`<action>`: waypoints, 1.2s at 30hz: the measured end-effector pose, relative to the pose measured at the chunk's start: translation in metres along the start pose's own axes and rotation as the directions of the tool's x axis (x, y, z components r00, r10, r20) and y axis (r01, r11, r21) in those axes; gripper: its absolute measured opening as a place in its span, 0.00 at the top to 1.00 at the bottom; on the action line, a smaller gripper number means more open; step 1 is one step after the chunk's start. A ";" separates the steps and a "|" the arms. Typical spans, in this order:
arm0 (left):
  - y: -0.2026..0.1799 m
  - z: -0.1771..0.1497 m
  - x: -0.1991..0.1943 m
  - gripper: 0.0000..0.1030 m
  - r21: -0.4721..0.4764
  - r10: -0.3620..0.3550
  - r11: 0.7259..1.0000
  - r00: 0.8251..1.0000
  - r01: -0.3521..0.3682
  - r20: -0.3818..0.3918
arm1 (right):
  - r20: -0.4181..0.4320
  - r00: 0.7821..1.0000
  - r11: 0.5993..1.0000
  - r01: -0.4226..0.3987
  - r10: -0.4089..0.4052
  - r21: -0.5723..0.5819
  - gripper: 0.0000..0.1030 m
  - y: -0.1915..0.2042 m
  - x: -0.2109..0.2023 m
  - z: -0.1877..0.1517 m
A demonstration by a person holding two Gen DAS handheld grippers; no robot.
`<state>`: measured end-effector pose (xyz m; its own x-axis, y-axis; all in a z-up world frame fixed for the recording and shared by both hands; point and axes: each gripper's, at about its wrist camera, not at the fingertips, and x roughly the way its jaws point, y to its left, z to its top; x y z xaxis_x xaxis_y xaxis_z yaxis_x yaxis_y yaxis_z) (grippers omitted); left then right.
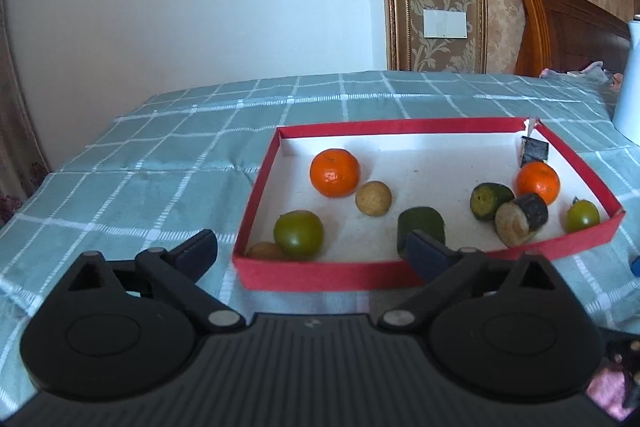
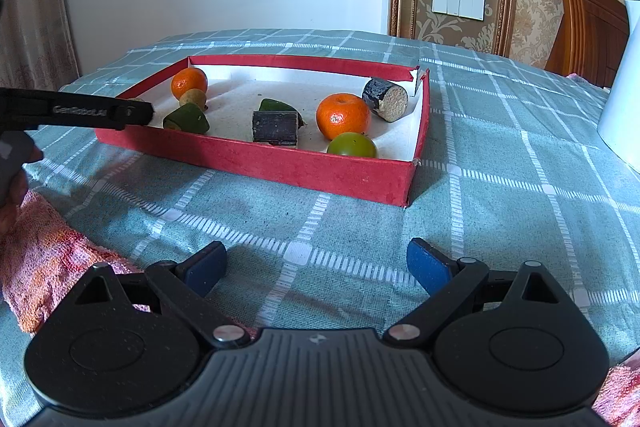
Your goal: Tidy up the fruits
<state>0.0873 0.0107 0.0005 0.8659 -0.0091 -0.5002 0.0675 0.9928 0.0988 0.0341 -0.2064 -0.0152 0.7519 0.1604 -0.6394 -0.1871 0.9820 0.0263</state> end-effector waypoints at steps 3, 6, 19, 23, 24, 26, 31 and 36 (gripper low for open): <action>0.001 -0.007 -0.015 0.00 -0.022 0.003 1.000 1.000 -0.003 -0.002 | 0.000 1.000 1.000 0.000 0.000 0.000 0.05 0.000 0.000 0.000; 0.003 -0.016 -0.031 0.00 -0.048 -0.015 0.999 1.000 0.015 -0.006 | 0.001 1.000 1.000 0.000 0.000 0.000 0.05 0.000 0.000 0.000; 0.004 -0.038 -0.069 0.00 -0.096 -0.034 0.995 0.999 0.031 -0.027 | 0.077 0.994 0.985 0.071 -0.084 0.156 0.05 0.004 -0.032 -0.013; -0.005 -0.041 -0.079 0.00 -0.080 -0.046 0.996 0.999 0.045 -0.016 | 0.126 0.979 0.985 0.153 -0.162 0.082 0.05 0.027 -0.045 -0.014; -0.007 -0.041 -0.081 0.00 -0.072 -0.044 0.996 0.999 0.043 -0.014 | 0.139 0.975 0.984 0.166 -0.173 0.061 0.05 0.033 -0.047 -0.014; -0.012 -0.042 -0.086 0.00 -0.060 -0.045 0.997 0.999 0.045 -0.007 | 0.158 0.968 0.981 0.193 -0.196 0.033 0.05 0.043 -0.050 -0.013; -0.017 -0.043 -0.097 0.00 -0.062 -0.029 0.998 0.999 0.031 0.031 | 0.191 0.950 0.969 0.241 -0.247 0.051 0.05 0.054 -0.058 -0.010; -0.018 -0.042 -0.099 0.00 -0.052 -0.002 0.999 0.999 0.005 0.046 | 0.174 0.957 0.972 0.220 -0.232 0.085 0.05 0.055 -0.058 -0.009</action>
<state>-0.0204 -0.0009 0.0127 0.8875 -0.0167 -0.4604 0.0456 0.9976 0.0518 -0.0257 -0.1626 0.0168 0.8731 -0.0568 -0.4842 0.0374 0.9981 -0.0496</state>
